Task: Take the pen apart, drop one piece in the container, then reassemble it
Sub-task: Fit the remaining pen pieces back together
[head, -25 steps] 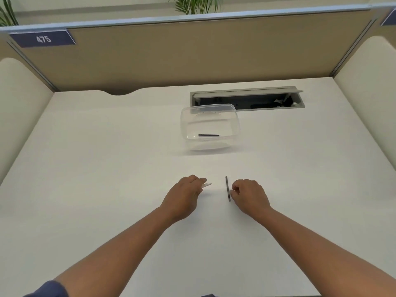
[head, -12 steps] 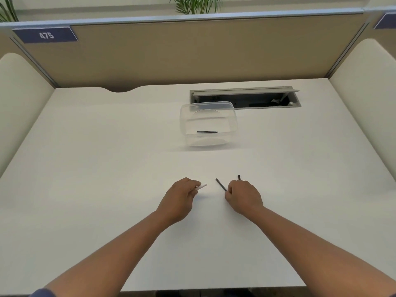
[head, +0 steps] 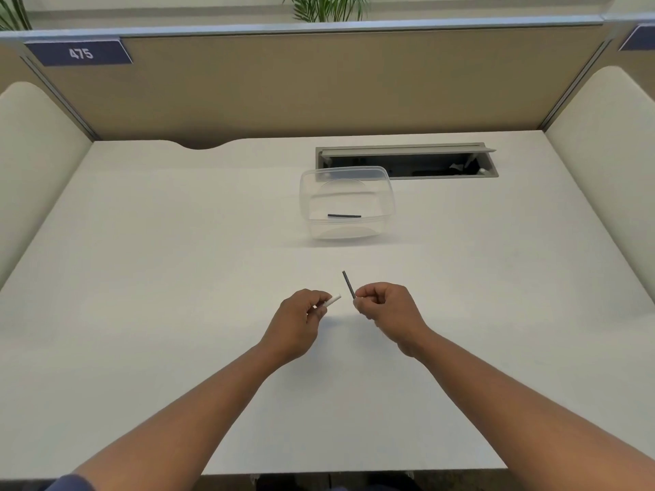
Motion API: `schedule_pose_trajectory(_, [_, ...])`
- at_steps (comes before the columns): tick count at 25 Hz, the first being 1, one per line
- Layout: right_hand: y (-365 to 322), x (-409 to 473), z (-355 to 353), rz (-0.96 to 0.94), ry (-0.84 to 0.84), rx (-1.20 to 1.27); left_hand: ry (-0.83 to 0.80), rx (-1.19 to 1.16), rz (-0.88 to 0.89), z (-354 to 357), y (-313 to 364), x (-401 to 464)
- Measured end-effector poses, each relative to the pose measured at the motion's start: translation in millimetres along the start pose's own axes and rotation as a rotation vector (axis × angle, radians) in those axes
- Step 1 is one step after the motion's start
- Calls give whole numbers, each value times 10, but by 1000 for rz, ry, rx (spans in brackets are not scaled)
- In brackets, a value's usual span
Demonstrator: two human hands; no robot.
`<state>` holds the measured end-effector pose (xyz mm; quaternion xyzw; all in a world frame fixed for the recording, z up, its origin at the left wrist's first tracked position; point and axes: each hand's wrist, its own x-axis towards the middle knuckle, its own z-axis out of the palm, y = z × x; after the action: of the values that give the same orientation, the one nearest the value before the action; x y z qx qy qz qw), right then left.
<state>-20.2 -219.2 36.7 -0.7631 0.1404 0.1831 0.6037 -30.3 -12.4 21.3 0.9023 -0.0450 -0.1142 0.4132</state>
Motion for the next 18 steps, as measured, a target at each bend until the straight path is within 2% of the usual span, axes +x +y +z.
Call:
schedule_pose_trajectory(3, [-60,-30,0,12,-46,96,-4,-14,9,4,42,-7])
schedule_pose_trajectory(10, [-142,-65,6,6,-12,297,-10,-66,23,-10,74,-26])
schedule_pose_trajectory(18, [-149,-64,21,-1,-12,361,-15,-94,15,0,93,-10])
